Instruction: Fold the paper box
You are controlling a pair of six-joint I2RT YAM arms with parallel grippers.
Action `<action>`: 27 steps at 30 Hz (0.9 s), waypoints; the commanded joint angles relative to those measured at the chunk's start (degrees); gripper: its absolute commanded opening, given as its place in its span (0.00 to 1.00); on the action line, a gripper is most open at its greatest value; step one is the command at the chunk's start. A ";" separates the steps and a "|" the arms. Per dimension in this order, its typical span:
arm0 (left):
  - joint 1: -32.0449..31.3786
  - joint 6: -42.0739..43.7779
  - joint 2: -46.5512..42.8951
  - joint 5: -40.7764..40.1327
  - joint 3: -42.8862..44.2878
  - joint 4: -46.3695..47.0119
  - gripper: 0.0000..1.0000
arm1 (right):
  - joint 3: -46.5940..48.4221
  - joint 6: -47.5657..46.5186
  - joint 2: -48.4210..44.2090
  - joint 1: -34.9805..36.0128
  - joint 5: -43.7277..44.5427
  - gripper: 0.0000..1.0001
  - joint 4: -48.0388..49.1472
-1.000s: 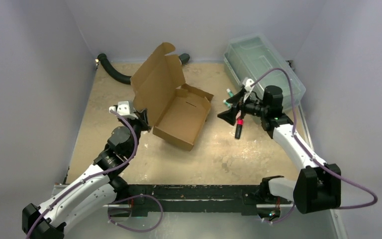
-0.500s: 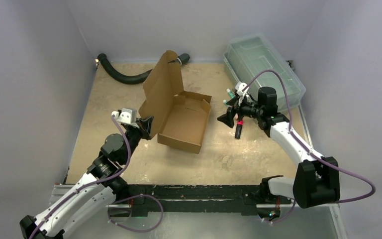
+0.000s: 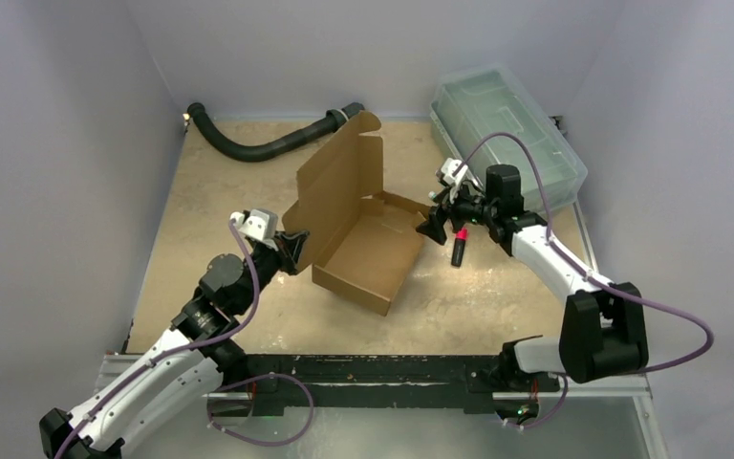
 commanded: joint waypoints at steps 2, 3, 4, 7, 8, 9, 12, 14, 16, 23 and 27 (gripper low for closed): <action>0.00 0.09 -1.48 3.19 0.77 3.06 0.00 | 3.60 -2.05 2.77 0.78 4.24 0.91 -0.31; -0.02 -0.04 -1.64 3.22 0.58 3.27 0.00 | 3.94 -2.06 3.58 0.92 4.84 0.89 -0.31; 0.01 -0.06 -1.91 3.19 0.42 3.39 0.00 | 4.34 -2.05 4.57 1.14 5.53 0.88 -0.31; 0.01 0.05 -2.46 3.63 0.17 3.80 0.00 | 6.12 -1.76 8.03 2.23 7.39 0.83 -0.32; 0.02 0.10 -2.61 3.77 0.16 3.90 0.00 | 7.20 -1.73 9.19 2.73 8.53 0.81 -0.65; 0.00 0.19 -2.66 3.95 0.31 3.82 0.00 | 8.39 -1.59 10.37 3.21 9.62 0.79 -1.00; 0.02 0.51 -2.84 4.24 0.34 3.62 0.00 | 11.28 -0.60 13.02 4.35 10.38 0.77 -0.84; 0.03 0.54 -2.92 4.49 0.39 3.58 0.00 | 12.70 0.38 14.37 4.40 11.02 0.75 -0.50; 0.02 0.50 -2.88 4.74 0.34 3.74 0.00 | 13.67 0.19 15.72 4.40 11.87 0.74 -0.42; 0.00 0.72 -2.83 5.46 0.62 3.58 0.00 | 16.62 -1.03 20.84 4.65 13.78 0.63 -2.14; 0.00 0.63 -2.87 5.47 0.69 3.67 0.00 | 18.35 -1.73 22.89 4.77 14.44 0.54 -3.07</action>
